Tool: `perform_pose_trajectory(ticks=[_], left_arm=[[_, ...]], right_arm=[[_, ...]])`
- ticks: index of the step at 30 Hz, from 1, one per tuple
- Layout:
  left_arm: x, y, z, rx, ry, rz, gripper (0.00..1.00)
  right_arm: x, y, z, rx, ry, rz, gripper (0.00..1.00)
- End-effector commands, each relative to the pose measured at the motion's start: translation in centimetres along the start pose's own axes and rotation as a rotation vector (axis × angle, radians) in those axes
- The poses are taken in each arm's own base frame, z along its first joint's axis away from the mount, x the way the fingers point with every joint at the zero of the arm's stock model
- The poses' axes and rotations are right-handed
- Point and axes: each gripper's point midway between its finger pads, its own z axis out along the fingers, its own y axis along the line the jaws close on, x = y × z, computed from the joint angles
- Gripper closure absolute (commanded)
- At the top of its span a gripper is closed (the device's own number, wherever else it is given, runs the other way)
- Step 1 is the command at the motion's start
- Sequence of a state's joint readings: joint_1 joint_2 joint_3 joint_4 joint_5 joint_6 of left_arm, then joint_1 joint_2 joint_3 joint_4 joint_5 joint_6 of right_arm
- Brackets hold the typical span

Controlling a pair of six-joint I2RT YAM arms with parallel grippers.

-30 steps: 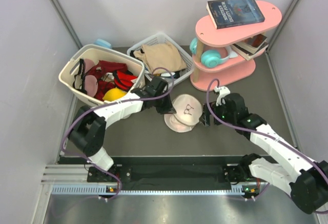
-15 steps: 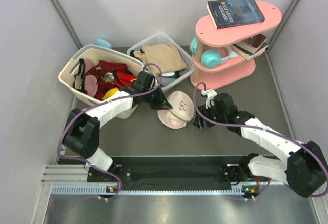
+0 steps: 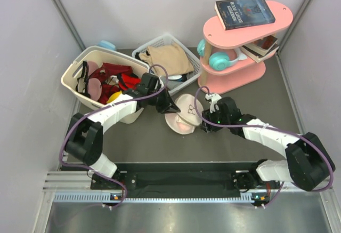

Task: Unzip the laundry bag and remove the bra

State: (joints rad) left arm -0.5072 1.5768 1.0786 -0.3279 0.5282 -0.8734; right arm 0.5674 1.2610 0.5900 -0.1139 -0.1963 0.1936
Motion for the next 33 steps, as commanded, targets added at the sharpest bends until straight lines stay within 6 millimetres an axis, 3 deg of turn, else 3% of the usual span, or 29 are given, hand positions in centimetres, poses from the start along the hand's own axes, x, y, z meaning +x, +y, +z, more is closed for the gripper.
perform_pose_trajectory(ticks=[1, 15, 21, 26, 33], left_arm=[[-0.8, -2.9, -2.2, 0.105, -0.046, 0.052, 1.00], [0.3, -3.6, -3.6, 0.140, -0.017, 0.070, 1.00], [0.5, -3.5, -3.5, 0.141, -0.007, 0.067, 1.00], [0.4, -3.7, -3.5, 0.151, -0.001, 0.075, 1.00], [-0.5, -4.0, -2.7, 0.160, 0.001, 0.084, 1.00]], right_arm=[[-2.7, 0.9, -0.2, -0.026, -0.076, -0.034, 0.48], [-5.3, 1.9, -0.3, -0.074, -0.156, -0.125, 0.50], [-6.6, 2.4, -0.8, -0.093, -0.213, -0.157, 0.68], [-6.7, 2.5, -1.4, -0.093, -0.230, -0.168, 0.97], [-5.9, 1.9, -2.3, -0.056, -0.205, -0.153, 1.00]])
